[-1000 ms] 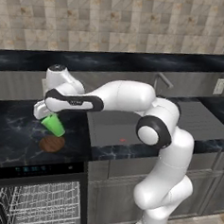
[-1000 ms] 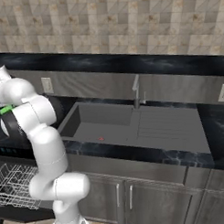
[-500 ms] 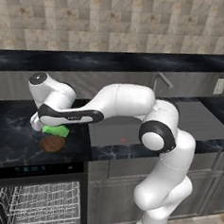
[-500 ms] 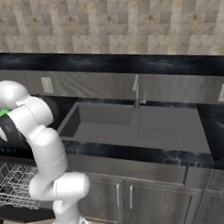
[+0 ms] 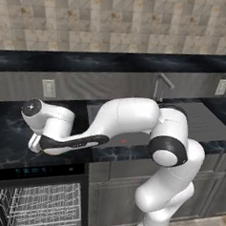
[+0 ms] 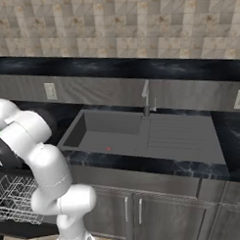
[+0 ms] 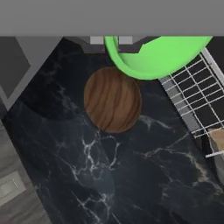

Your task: Pick up the cup and bowl from the counter, place them in the dishwasher, and close the dishwasher door.

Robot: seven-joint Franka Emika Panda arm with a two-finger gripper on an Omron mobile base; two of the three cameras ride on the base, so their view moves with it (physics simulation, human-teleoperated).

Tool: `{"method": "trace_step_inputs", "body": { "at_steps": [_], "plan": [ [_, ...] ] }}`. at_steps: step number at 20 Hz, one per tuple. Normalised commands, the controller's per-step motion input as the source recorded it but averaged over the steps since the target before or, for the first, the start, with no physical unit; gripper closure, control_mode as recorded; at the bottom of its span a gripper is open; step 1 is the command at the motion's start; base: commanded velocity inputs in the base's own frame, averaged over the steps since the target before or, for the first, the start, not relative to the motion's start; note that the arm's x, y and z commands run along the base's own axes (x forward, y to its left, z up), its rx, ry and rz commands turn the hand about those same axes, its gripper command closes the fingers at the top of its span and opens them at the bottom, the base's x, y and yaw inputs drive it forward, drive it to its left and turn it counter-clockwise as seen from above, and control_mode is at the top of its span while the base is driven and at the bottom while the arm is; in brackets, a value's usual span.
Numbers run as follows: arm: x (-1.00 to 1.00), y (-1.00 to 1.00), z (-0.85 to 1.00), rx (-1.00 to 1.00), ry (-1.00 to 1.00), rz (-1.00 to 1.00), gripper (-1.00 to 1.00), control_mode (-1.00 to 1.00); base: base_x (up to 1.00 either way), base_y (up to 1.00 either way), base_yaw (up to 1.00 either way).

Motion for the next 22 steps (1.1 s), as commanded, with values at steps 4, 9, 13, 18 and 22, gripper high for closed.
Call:
{"method": "trace_step_inputs", "body": {
  "at_steps": [4,9,13,18,22],
  "plan": [
    [-0.53,0.0,-0.52,0.0,-0.1,0.14,1.0,-1.0,0.0,0.0,0.0],
    [-0.5,0.0,-0.44,0.0,-0.09,0.14,1.0,-1.0,0.0,0.0,0.0],
    [-0.46,0.0,-0.38,0.0,-0.08,0.13,1.0,-1.0,0.0,0.0,0.0],
    [-0.23,0.0,-0.41,0.04,-0.02,0.09,1.0,-1.0,0.0,0.0,0.0],
    [-0.05,0.02,-0.47,0.03,0.0,0.03,1.0,-1.0,0.0,0.0,0.0]
  ]
}}
